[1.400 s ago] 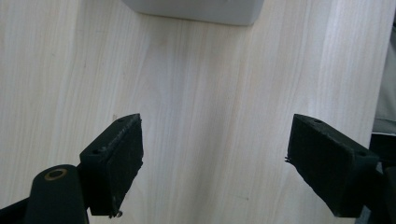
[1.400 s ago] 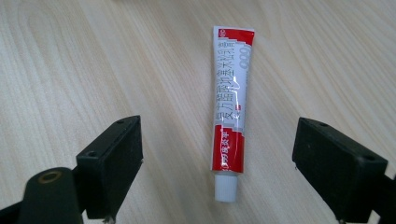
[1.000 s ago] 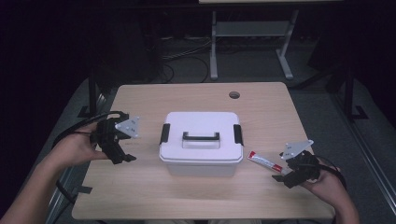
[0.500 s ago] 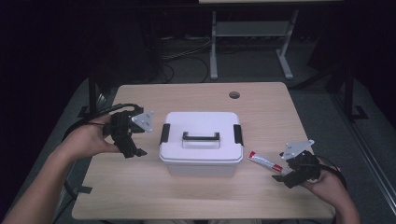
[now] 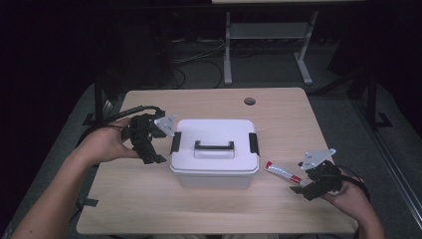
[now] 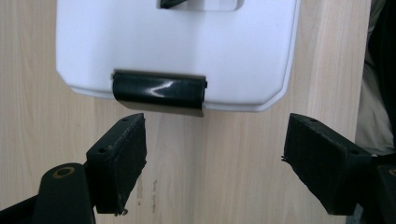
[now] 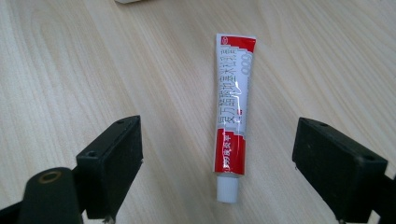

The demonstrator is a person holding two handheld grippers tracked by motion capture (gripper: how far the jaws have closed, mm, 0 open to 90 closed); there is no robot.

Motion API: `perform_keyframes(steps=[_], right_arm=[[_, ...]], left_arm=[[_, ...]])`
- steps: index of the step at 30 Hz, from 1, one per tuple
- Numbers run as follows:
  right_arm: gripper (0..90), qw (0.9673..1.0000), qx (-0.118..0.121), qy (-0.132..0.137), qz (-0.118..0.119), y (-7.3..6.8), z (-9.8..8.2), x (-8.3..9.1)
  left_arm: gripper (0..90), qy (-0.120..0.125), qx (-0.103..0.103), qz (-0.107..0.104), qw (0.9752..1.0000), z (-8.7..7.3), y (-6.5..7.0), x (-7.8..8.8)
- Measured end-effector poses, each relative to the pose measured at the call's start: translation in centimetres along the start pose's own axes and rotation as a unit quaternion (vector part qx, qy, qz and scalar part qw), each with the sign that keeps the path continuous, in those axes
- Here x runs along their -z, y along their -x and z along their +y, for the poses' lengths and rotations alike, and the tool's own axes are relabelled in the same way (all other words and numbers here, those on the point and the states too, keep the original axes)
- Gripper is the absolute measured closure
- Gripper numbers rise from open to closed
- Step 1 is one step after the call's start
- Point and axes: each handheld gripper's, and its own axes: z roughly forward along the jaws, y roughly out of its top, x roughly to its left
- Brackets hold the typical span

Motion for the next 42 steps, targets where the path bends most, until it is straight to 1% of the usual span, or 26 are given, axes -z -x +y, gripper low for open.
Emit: perform_keyframes(steps=[1,2,10,13,15,18,19,20,24,25,26,28,31,33,35,36,39,42], right_arm=[[15.7,1.0,0.001,0.001,0.0,0.0,0.0,0.0],[15.7,1.0,0.001,0.001,0.0,0.0,0.0,0.0],[15.7,1.0,0.003,0.004,-0.001,0.0,0.1,0.2],[15.8,1.0,0.003,0.003,-0.002,0.0,0.1,0.3],[15.7,1.0,0.004,0.003,-0.001,0.0,0.1,0.3],[15.7,1.0,0.004,0.003,-0.002,0.0,0.2,0.3],[15.8,1.0,0.004,0.004,-0.002,0.0,0.2,0.4],[15.8,1.0,0.003,0.004,-0.001,0.0,0.2,0.4],[15.8,1.0,0.005,0.004,-0.001,0.0,0.2,0.4],[15.7,1.0,0.006,0.003,-0.002,0.0,0.2,0.4],[15.7,1.0,0.006,0.003,-0.002,0.0,0.2,0.4],[15.8,1.0,0.006,0.003,-0.002,0.0,0.2,0.4],[15.8,1.0,0.005,0.004,-0.002,0.0,0.3,0.4],[15.7,1.0,0.006,0.005,-0.002,0.0,0.3,0.4],[15.7,1.0,0.006,0.005,-0.002,0.0,0.3,0.5],[15.7,1.0,0.006,0.005,-0.002,0.0,0.3,0.5],[15.7,1.0,0.006,0.007,-0.003,0.0,0.2,0.5],[15.7,1.0,0.004,0.007,-0.003,0.0,0.2,0.6]], left_arm=[[20.8,-0.005,-0.002,0.0,1.0,0.4,-0.1,-0.1],[20.9,-0.005,-0.002,0.0,1.0,0.4,-0.1,-0.1],[20.9,-0.008,-0.009,-0.004,0.9999,2.0,-0.4,0.0],[20.9,-0.001,-0.013,-0.011,0.9999,2.6,-0.4,-0.1],[21.1,-0.004,-0.014,-0.011,0.9998,3.0,-0.5,-0.1],[21.3,-0.011,-0.02,-0.013,0.9997,3.8,-0.5,-0.2],[21.3,-0.008,-0.02,-0.013,0.9997,4.0,-0.5,-0.2],[21.4,-0.009,-0.024,-0.015,0.9996,4.2,-0.5,-0.2],[22.0,-0.012,-0.028,-0.013,0.9994,5.0,-0.5,-0.3],[22.3,-0.013,-0.03,-0.015,0.9994,5.4,-0.5,-0.3],[22.3,-0.013,-0.03,-0.015,0.9994,5.4,-0.5,-0.3],[22.5,-0.013,-0.035,-0.014,0.9992,5.9,-0.6,-0.4],[22.7,-0.016,-0.041,-0.012,0.999,6.8,-0.7,-0.7],[22.7,-0.02,-0.042,-0.014,0.9988,7.0,-0.7,-0.7],[23.0,-0.015,-0.043,-0.015,0.9988,7.6,-0.8,-0.9],[23.2,-0.015,-0.043,-0.015,0.9988,7.6,-0.8,-0.9],[23.2,-0.02,-0.046,-0.016,0.9986,8.5,-0.8,-1.5],[23.5,-0.019,-0.048,-0.016,0.9986,9.0,-0.9,-1.7]])
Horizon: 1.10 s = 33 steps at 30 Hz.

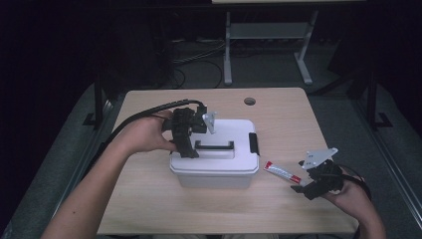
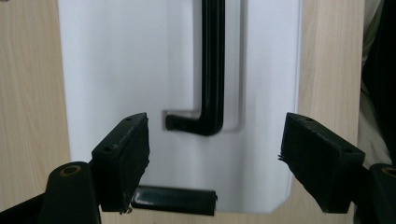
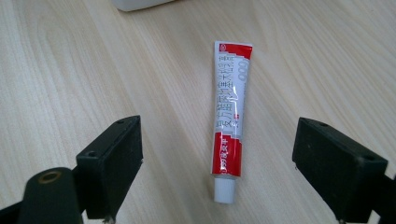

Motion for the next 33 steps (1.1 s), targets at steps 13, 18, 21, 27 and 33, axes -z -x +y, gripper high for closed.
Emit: perform_keyframes(steps=[13,18,21,27,33], right_arm=[[15.7,1.0,0.005,0.005,-0.002,0.0,0.2,0.1],[15.7,1.0,0.006,0.007,0.0,0.0,0.2,0.1],[15.7,1.0,0.004,0.009,-0.002,0.0,0.2,0.3],[15.7,0.9999,0.006,0.011,-0.003,0.0,0.3,0.4],[15.7,0.9999,0.009,0.008,-0.003,-0.1,0.4,0.2]], left_arm=[[27.7,-0.01,-0.002,0.001,0.9999,1.9,-0.6,-1.4],[33.3,-0.014,-0.007,-0.002,0.9999,2.5,-0.7,-1.8],[35.2,-0.02,-0.008,0.001,0.9998,2.8,-0.7,-2.1],[42.6,-0.019,-0.009,-0.005,0.9998,3.0,-1.0,-2.4],[50.5,-0.031,-0.002,-0.012,0.9995,3.2,-1.1,-3.1]])
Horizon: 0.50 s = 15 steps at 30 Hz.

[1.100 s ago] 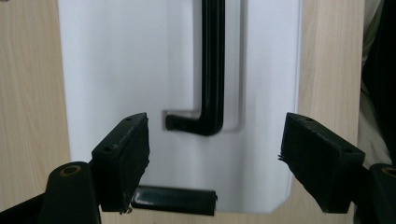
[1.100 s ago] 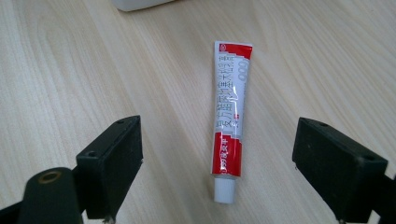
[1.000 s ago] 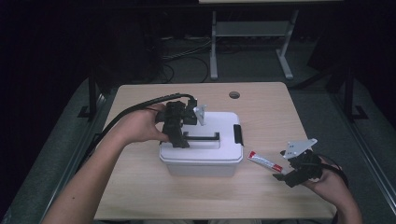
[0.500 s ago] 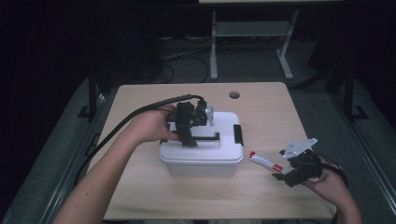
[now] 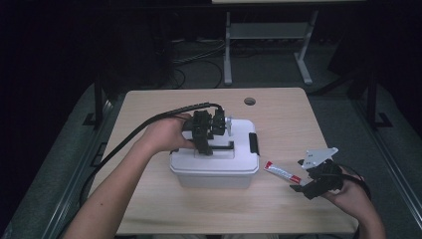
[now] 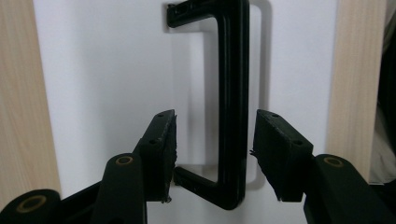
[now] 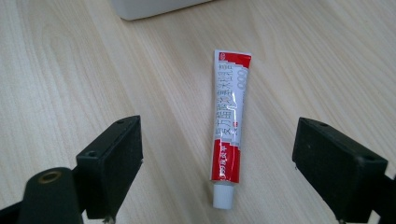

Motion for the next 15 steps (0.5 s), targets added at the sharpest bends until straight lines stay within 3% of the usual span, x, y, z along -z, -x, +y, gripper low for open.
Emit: perform_keyframes(steps=[4,7,15], right_arm=[[15.7,1.0,0.001,0.0,0.0,0.0,0.0,0.0],[15.8,1.0,0.003,-0.001,-0.001,0.0,0.1,-0.1],[15.8,1.0,0.004,-0.004,0.0,-0.1,0.2,-0.2]], left_arm=[[56.2,0.005,-0.001,-0.001,1.0,0.2,-0.2,0.1],[58.3,0.002,0.012,-0.008,0.9999,0.2,-0.6,0.2],[64.7,-0.002,0.014,0.007,0.9999,0.4,-1.3,1.2]])
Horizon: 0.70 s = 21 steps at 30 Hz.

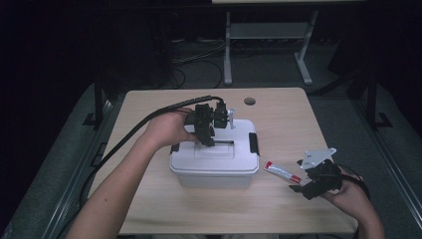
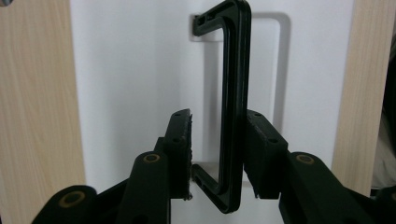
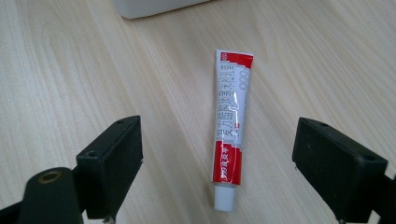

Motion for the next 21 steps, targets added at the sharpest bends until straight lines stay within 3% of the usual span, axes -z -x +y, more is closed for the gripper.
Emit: perform_keyframes(steps=[7,13,16,21], right_arm=[[15.8,1.0,0.0,0.002,0.0,0.0,0.0,0.1],[15.8,1.0,0.002,0.0,0.002,0.1,-0.1,-0.1],[15.8,1.0,0.0,0.001,0.003,0.1,-0.1,-0.1],[15.8,1.0,-0.003,0.001,0.005,0.1,-0.2,-0.2]], left_arm=[[70.8,-0.007,0.009,-0.009,0.9999,-0.1,-1.0,-0.3],[77.1,-0.029,0.002,-0.021,0.9994,0.3,-1.8,-0.6],[77.6,-0.019,0.006,-0.03,0.9994,0.4,-2.2,-0.5],[80.8,-0.036,0.005,-0.037,0.9986,0.9,-2.5,-0.6]])
